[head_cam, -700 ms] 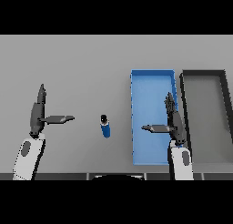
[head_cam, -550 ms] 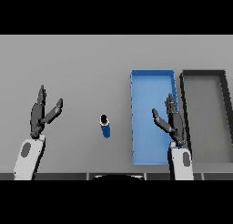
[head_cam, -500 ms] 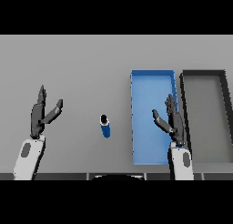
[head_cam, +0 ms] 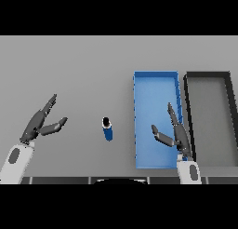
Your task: Pick up the blue pipe and place it into the blue bin.
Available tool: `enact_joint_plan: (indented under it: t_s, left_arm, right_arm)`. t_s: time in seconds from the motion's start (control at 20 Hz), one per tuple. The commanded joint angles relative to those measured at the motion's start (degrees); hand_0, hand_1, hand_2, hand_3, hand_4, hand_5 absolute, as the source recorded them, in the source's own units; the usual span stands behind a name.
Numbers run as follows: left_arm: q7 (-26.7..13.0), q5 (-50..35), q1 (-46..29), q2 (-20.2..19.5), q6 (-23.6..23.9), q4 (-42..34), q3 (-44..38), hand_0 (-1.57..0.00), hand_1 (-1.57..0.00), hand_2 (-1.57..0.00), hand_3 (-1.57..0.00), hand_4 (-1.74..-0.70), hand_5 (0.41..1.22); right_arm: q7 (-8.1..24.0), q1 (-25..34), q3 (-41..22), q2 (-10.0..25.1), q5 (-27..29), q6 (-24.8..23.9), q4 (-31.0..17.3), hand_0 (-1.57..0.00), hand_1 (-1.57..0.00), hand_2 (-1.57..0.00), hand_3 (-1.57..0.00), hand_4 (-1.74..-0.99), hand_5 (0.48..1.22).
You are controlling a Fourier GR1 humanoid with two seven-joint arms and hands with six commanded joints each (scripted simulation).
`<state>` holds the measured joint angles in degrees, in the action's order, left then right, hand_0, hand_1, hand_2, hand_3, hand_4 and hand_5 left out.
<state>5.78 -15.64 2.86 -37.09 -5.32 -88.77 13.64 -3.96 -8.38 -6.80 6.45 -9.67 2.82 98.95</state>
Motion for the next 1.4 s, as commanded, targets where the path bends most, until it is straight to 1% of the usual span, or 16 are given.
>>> enact_joint_plan:
  t_s: [0.0, 0.1, 0.2, 0.25, 0.3, 0.35, 0.45, 0.55, 0.6, 0.65, 0.75, 0.8, 0.9, 0.95, 1.15, 1.35]
  left_arm:
    - [-0.2, -1.0, 0.1, -0.7, -1.1, -0.3, -0.3, 0.0, 0.0, 0.0, 0.0, -1.08, 0.604]
    - [1.0, -0.8, -0.8, -0.9, -3.1, -1.9, 1.3, 0.0, 0.0, 0.0, 0.0, -1.09, 0.596]
    - [1.3, -1.2, -1.6, -1.8, -6.1, -4.0, 2.9, 0.0, 0.0, 0.0, 0.0, -1.1, 0.567]
    - [1.0, -1.3, -1.4, -1.5, -7.0, -5.3, 4.1, 0.0, 0.0, 0.0, 0.0, -1.1, 0.554]
    - [0.0, -0.8, -2.1, -1.2, -7.8, -6.2, 5.6, 0.0, 0.0, 0.0, 0.0, -1.11, 0.534]
    - [-1.1, -0.8, -2.5, -1.1, -8.1, -7.6, 6.5, 0.0, 0.0, 0.0, 0.0, -1.12, 0.514]
    - [-1.5, 0.4, -3.1, 0.3, -8.7, -9.2, 9.2, 0.0, 0.0, 0.0, 0.0, -1.16, 0.497]
    - [-0.8, 3.7, -2.9, 2.1, -8.2, -9.1, 11.5, 0.0, 0.0, 0.0, 0.0, -1.18, 0.484]
    - [-1.1, 4.9, -2.9, 3.0, -7.6, -9.7, 12.5, 0.0, 0.0, 0.0, 0.0, -1.18, 0.475]
    - [-1.5, 6.1, -2.3, 4.0, -6.9, -9.3, 13.2, 0.0, 0.0, 0.0, 0.0, -1.18, 0.469]
    - [-1.8, 8.2, -1.2, 6.4, -5.9, -7.5, 14.5, 0.0, 0.0, 0.0, 0.0, -1.19, 0.464]
    - [-1.8, 8.1, -0.9, 6.9, -6.1, -7.2, 14.8, 0.0, 0.0, 0.0, 0.0, -1.19, 0.463]
    - [-2.1, 8.9, 0.0, 9.8, -6.0, -4.8, 16.0, 0.0, 0.0, 0.0, 0.0, -1.2, 0.467]
    - [-3.6, 8.6, 1.4, 11.5, -6.1, -3.1, 16.3, 0.0, 0.0, 0.0, 0.0, -1.21, 0.468]
    - [-3.2, 9.5, 4.1, 16.3, -6.1, 2.4, 17.3, 0.0, 0.0, 0.0, 0.0, -1.19, 0.469]
    - [-2.3, 13.2, 7.5, 19.5, -5.2, 7.0, 19.0, 0.0, 0.0, 0.0, 0.0, -1.13, 0.462]
  right_arm:
    - [1.2, 0.4, 0.2, 0.1, -0.4, -0.5, 0.0, 0.0, 0.0, 0.0, 0.0, -1.186, 0.601]
    - [1.3, 0.9, 0.2, 0.4, -0.4, -0.4, 0.1, 0.0, 0.0, 0.0, 0.0, -1.186, 0.598]
    - [0.2, 0.8, -0.3, 0.6, -0.9, 0.1, -0.1, 0.0, 0.0, 0.0, 0.0, -1.193, 0.605]
    - [-0.6, 0.3, -0.4, 0.6, -0.6, 0.5, 0.0, 0.0, 0.0, 0.0, 0.0, -1.198, 0.607]
    - [0.0, 0.6, -0.3, 0.7, -0.8, 0.4, -0.4, 0.0, 0.0, 0.0, 0.0, -1.201, 0.609]
    - [0.0, 0.7, -0.2, 0.9, -0.6, 0.6, -0.6, 0.0, 0.0, 0.0, 0.0, -1.205, 0.611]
    - [-0.6, -0.2, -0.7, 0.9, -1.0, 0.5, 0.8, 0.0, 0.0, 0.0, 0.0, -1.208, 0.612]
    - [0.9, 0.3, -1.1, 0.3, -1.2, 0.3, 1.1, 0.0, 0.0, 0.0, 0.0, -1.212, 0.613]
    - [0.9, -0.2, -1.2, 0.2, -1.1, 0.3, 1.9, 0.0, 0.0, 0.0, 0.0, -1.217, 0.615]
    - [0.5, -0.8, -1.1, 0.2, -0.9, 0.4, 1.6, 0.0, 0.0, 0.0, 0.0, -1.221, 0.618]
    - [0.7, -0.8, -1.3, 0.0, -0.9, 0.6, 1.8, 0.0, 0.0, 0.0, 0.0, -1.223, 0.62]
    - [0.9, -0.9, -1.0, -0.1, -0.4, 0.7, 1.7, 0.0, 0.0, 0.0, 0.0, -1.228, 0.621]
    - [1.2, -0.6, -1.0, -0.1, -0.9, 0.1, 1.8, 0.0, 0.0, 0.0, 0.0, -1.231, 0.623]
    - [1.3, -0.9, -1.1, 0.0, -1.1, 0.1, 2.3, 0.0, 0.0, 0.0, 0.0, -1.229, 0.622]
    - [0.2, -2.3, -0.7, 0.4, -1.0, 0.1, 2.4, 0.0, 0.0, 0.0, 0.0, -1.212, 0.61]
    - [0.9, -1.6, -0.4, 0.4, -0.7, 0.0, 2.4, 0.0, 0.0, 0.0, 0.0, -1.201, 0.605]
